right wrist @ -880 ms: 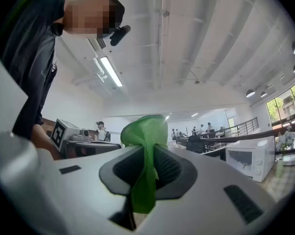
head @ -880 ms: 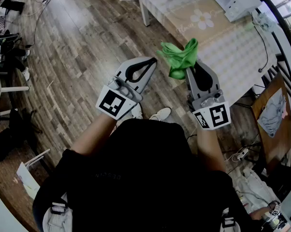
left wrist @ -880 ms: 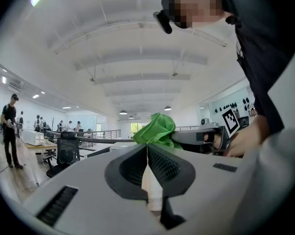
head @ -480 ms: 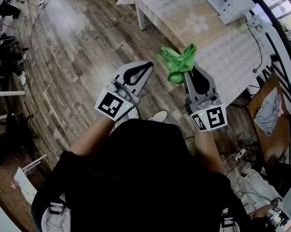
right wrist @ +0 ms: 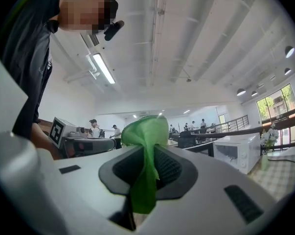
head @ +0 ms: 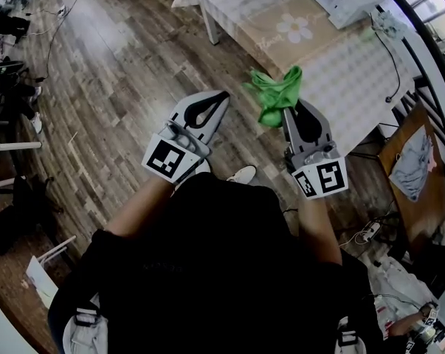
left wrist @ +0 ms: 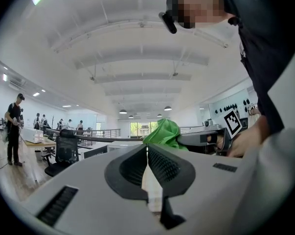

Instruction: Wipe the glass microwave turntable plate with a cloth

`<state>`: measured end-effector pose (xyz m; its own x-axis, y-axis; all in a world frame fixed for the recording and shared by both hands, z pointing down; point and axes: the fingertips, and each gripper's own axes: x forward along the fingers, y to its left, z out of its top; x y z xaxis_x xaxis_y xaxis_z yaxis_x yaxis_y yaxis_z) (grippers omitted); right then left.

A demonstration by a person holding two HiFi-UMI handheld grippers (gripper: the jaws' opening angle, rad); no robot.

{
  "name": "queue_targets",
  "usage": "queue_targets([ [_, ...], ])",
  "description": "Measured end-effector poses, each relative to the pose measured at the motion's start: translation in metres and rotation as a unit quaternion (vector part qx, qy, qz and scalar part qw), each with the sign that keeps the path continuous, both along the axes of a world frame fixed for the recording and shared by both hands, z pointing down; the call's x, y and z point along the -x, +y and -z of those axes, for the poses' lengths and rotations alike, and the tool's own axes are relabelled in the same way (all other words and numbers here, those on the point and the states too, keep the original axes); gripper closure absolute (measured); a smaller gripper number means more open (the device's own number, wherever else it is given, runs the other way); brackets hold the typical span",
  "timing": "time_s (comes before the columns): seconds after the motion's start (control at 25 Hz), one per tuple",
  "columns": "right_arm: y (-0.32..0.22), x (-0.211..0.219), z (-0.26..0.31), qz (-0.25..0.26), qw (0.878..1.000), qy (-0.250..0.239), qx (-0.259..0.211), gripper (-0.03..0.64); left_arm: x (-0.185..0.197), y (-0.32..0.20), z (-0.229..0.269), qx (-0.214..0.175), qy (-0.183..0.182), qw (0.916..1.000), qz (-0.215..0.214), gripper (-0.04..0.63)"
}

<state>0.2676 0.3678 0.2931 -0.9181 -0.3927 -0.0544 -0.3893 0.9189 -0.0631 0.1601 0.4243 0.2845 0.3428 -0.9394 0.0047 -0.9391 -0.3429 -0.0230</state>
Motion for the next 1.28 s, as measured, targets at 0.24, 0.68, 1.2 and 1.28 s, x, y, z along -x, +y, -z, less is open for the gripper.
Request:
queue_targets([
  [0.24,-0.013,-0.014,-0.008,0.0,1.0,-0.009,0.009,0.541,-0.018,-0.015,-0.006,0.002,-0.005,1.0,-0.006,0.574],
  [0.68,-0.082,0.027,-0.028,-0.018,0.999,0.019,0.022,0.54,0.021,-0.103,-0.025,0.006,0.003,0.9992,-0.038,0.574],
  [1.2,-0.258,0.171,-0.039,-0.133,0.988,0.051,0.054,0.54,0.17,-0.292,-0.02,0.008,-0.003,0.9833,-0.182,0.574],
  [1.28,-0.28,0.191,-0.043,-0.152,0.985,0.055,0.062,0.54,0.192,-0.316,-0.021,0.015,0.006,0.9793,-0.202,0.574],
])
